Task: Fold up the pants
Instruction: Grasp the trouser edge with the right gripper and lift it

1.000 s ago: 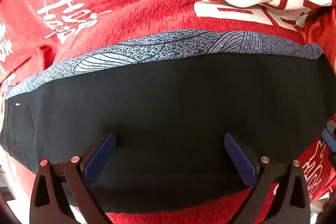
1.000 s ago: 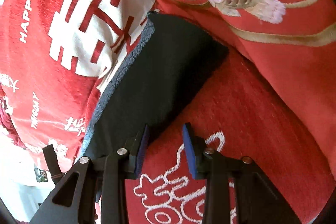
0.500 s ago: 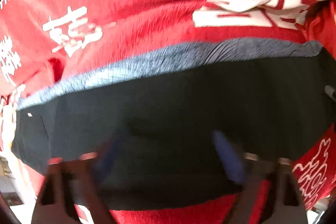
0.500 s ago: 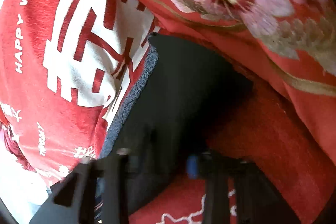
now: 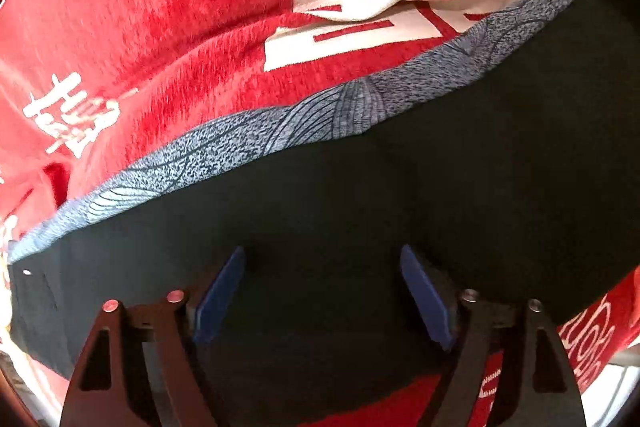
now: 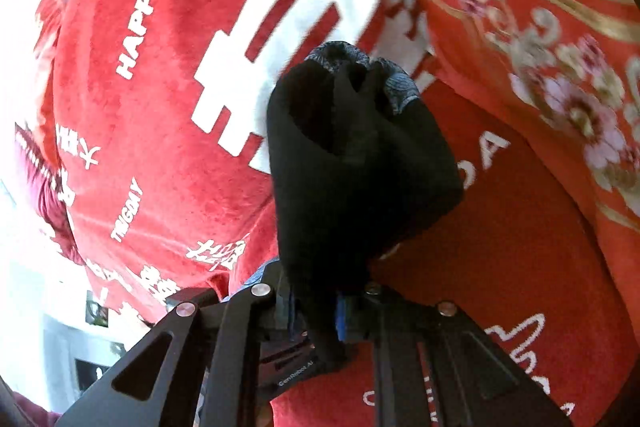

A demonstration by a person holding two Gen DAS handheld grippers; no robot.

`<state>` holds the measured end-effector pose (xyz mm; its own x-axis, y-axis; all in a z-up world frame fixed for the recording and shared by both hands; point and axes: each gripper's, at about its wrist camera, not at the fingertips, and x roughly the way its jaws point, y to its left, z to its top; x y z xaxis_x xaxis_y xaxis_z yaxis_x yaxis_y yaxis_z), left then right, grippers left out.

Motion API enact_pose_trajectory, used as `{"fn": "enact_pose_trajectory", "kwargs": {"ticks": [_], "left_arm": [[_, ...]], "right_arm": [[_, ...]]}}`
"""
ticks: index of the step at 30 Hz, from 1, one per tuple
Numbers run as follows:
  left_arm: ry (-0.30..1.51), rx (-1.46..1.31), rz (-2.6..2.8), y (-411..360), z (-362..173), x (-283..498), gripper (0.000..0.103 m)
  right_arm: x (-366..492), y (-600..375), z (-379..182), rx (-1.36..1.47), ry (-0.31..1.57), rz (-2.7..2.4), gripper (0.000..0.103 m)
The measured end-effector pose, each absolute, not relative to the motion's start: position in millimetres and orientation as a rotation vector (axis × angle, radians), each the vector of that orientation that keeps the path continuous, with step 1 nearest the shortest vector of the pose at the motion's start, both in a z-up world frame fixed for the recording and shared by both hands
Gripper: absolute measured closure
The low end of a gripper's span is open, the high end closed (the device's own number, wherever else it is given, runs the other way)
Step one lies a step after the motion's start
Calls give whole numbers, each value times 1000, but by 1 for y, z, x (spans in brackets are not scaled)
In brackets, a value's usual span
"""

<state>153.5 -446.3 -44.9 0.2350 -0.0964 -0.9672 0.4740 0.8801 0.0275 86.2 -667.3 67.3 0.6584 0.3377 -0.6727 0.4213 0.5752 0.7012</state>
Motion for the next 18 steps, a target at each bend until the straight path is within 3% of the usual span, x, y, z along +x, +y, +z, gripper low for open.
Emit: {"fn": "enact_pose_trajectory", "kwargs": {"ticks": [1, 7, 18], "left_arm": [[1287, 334, -404, -443, -46, 157, 10], [1335, 228, -461, -418, -30, 155, 10], [1350, 77, -373, -258, 1, 172, 10]], "right_arm": [[90, -663, 71, 977, 891, -53, 88], [101, -634, 100, 843, 904, -31, 88], [144, -505, 124, 590, 978, 44, 88]]}}
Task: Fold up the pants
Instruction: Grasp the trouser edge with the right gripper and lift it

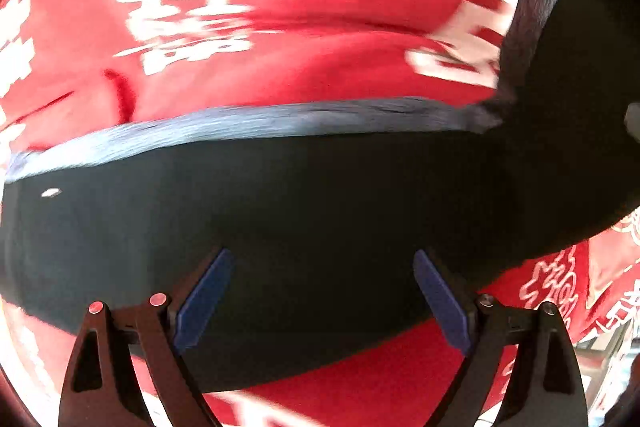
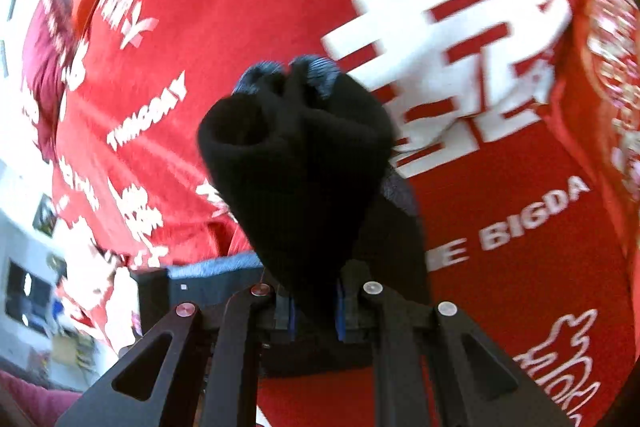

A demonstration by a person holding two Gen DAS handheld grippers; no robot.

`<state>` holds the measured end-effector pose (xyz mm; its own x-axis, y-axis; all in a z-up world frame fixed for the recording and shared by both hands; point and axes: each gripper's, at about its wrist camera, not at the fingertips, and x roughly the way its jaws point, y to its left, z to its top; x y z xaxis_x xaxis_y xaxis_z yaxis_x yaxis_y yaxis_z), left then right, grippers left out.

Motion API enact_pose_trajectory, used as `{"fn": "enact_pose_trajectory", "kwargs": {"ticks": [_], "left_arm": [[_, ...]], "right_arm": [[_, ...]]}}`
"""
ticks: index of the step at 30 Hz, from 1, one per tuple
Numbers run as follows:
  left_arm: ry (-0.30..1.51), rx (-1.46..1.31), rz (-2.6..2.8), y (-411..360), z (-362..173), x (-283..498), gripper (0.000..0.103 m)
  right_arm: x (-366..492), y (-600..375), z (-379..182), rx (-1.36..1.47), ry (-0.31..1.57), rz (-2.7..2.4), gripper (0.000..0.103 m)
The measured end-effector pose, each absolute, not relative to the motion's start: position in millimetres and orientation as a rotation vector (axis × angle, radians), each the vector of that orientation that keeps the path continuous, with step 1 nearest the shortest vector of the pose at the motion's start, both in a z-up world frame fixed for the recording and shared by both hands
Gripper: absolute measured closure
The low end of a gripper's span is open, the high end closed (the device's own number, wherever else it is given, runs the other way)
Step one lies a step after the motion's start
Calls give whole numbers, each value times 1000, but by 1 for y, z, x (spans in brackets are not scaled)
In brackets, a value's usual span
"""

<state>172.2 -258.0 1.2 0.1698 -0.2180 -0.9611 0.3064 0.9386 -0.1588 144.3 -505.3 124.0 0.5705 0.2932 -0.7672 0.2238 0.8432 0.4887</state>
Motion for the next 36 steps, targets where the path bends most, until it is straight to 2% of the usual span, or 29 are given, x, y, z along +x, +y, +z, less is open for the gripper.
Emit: {"fn": "enact_pose_trajectory", "kwargs": {"ticks": [5, 10, 13, 15, 16, 17, 20, 22, 25, 30, 34, 36], "left_arm": [[1365, 59, -277, -183, -5, 183, 10], [1384, 53, -217, -130, -20, 182, 10], [1415, 37, -200, -111, -33, 181, 10], [1424, 36, -197, -106, -37, 181, 10], [1428, 33, -198, -105, -38, 182, 10], [1431, 27, -202, -104, -38, 183, 10], [1427, -3, -234, -104, -28, 187, 10], [1413, 2, -277, -114, -19, 191, 10], [1409, 2, -361, -138, -8, 196, 10], [1412, -25, -457, -178, 1, 195, 10], [1462, -9, -469, -208, -15, 197, 10], [1484, -22, -471, -215, -25, 196, 15]], "right_arm": [[161, -410, 98, 409, 1067, 69, 85], [158, -328, 40, 141, 1212, 54, 80], [148, -295, 15, -60, 1227, 3, 77], [138, -282, 11, -154, 1217, -3, 62], [135, -275, 11, -188, 1219, 12, 48], [131, -267, 14, -222, 1219, 34, 44], [118, -256, 31, -251, 1207, 99, 43], [110, -264, 44, -133, 1216, 174, 43], [103, -309, 56, 203, 1237, 184, 43], [92, -409, 31, 812, 1228, 59, 43], [90, -438, 11, 1000, 1200, 67, 43], [89, -441, 0, 1055, 1218, 58, 44]]}}
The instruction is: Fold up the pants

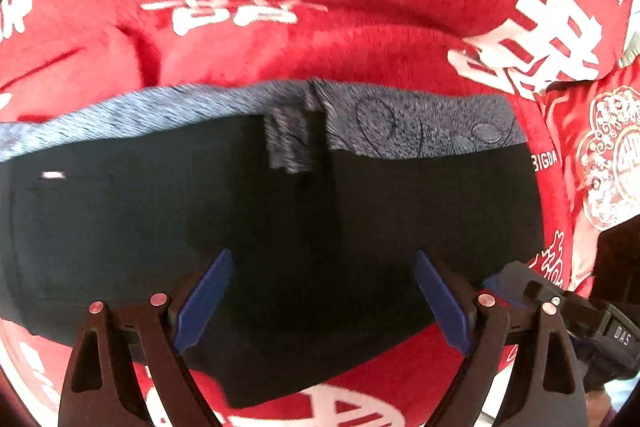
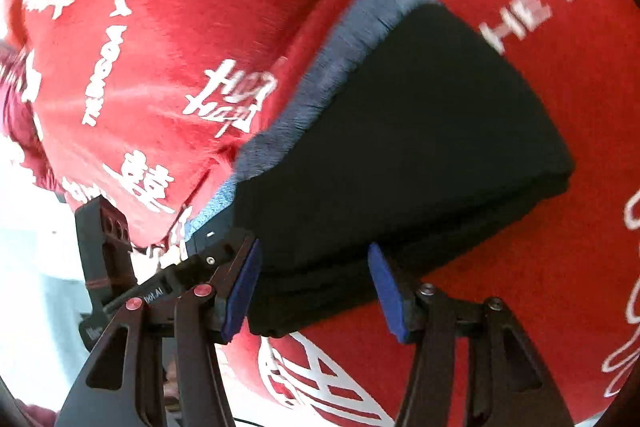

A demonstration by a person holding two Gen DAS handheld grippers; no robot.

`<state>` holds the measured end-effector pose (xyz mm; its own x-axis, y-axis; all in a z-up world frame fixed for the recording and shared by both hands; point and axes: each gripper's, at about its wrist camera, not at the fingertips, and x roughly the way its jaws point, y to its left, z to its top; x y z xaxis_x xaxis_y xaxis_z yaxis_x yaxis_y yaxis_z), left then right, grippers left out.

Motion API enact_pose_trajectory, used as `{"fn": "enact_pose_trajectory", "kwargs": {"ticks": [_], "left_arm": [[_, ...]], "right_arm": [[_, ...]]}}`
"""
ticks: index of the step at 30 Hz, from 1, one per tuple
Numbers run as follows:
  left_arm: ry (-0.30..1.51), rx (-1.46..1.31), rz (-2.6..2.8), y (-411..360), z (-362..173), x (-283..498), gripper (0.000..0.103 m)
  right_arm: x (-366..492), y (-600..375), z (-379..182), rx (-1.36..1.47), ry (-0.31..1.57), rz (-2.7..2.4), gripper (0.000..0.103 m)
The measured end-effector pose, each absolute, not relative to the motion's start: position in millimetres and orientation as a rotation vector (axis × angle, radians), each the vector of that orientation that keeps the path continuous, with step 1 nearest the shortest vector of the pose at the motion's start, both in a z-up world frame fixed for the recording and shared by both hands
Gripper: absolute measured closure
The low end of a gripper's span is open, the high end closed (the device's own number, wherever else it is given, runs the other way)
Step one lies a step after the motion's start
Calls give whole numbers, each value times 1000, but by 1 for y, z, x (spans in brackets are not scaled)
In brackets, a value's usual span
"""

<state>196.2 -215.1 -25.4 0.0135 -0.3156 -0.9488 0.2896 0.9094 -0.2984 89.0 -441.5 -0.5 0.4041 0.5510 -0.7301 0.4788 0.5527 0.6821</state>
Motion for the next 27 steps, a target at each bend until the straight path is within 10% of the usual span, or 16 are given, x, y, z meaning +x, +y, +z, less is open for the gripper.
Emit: {"fn": "enact_pose_trajectory", "kwargs": {"ticks": [6, 8, 9, 22, 23, 27], "left_arm": [[1494, -58, -470, -217, -35, 193, 36], [1486, -53, -461, -220, -34, 192, 38], [1479, -41, -452, -220, -31, 191, 42], [1395, 44, -394, -204, -28, 159, 39], [1389, 70, -384, -204, -26, 158, 25], [1347, 105, -365, -199, -3, 159, 22]], "right_arm": [[81, -453, -27, 1272, 1161, 21, 51], [89, -454, -39, 1328, 1174, 19, 94], [93, -453, -43, 1327, 1198, 7, 98], [90, -432, -32, 1120, 1288, 82, 98], [92, -433, -28, 1105, 1303, 101, 95], [98, -435, 13, 932, 1334, 211, 64]]}}
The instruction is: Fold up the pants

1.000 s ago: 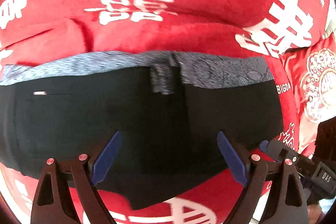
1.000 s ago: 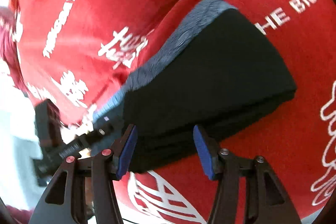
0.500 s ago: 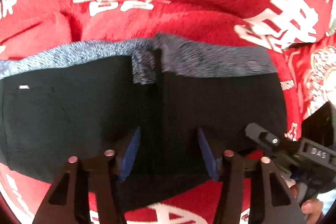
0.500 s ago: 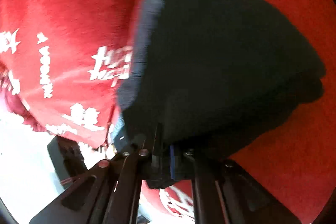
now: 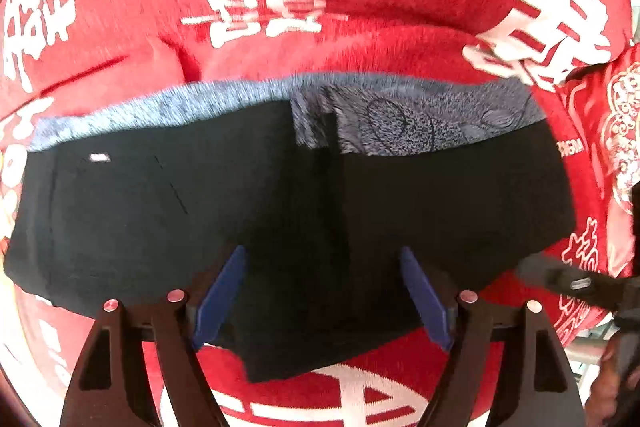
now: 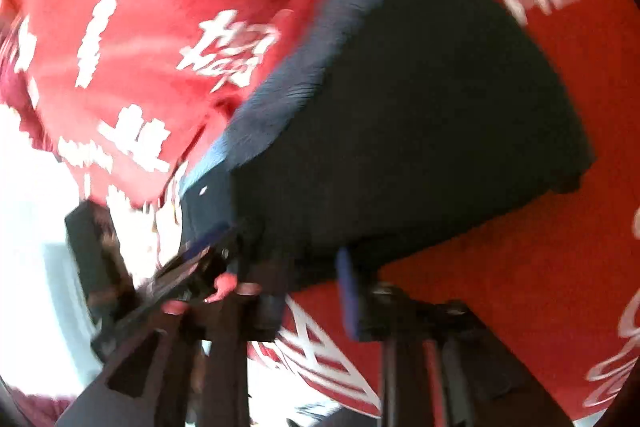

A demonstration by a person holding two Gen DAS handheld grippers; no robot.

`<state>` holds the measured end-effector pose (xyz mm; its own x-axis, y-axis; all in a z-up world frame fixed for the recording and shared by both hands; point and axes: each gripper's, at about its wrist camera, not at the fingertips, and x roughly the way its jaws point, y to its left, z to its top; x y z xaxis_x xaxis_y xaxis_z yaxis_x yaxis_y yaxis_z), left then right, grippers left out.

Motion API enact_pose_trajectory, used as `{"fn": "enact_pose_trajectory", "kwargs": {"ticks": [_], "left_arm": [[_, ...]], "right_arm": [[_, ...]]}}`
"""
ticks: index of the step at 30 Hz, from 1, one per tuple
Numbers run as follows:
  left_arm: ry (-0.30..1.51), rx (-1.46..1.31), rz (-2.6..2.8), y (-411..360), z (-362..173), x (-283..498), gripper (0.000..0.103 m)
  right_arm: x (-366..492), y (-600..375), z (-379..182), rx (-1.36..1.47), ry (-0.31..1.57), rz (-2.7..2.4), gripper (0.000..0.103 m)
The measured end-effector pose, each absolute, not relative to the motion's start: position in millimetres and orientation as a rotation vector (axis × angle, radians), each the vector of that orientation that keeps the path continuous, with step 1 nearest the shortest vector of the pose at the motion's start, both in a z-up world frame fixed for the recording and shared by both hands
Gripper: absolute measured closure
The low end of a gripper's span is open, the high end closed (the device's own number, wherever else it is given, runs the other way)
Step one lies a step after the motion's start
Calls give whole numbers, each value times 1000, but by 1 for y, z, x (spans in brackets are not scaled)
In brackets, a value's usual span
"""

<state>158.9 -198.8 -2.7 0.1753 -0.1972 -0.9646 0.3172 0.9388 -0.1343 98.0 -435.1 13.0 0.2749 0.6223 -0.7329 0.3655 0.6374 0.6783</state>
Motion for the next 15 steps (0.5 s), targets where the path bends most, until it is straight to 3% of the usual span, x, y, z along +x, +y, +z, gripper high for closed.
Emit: {"fn": "enact_pose_trajectory", "kwargs": {"ticks": [1, 2, 7, 13, 15], "left_arm": [[1338, 105, -360, -198, 2, 161, 22], [1327, 105, -357, -198, 7, 164, 22], [1268, 123, -377, -224, 23, 186, 22], [1291, 115, -420, -267, 3, 203, 22], [1313, 136, -401, -274, -12, 204, 22]], "right_arm": [[100, -441, 27, 892, 1306, 223, 53], [102, -452, 43, 845, 1261, 219, 49], [127, -515, 58, 742, 1167, 65, 49], [162, -552, -8, 914, 1270, 87, 49], [162, -548, -25, 932, 1322, 131, 58]]}}
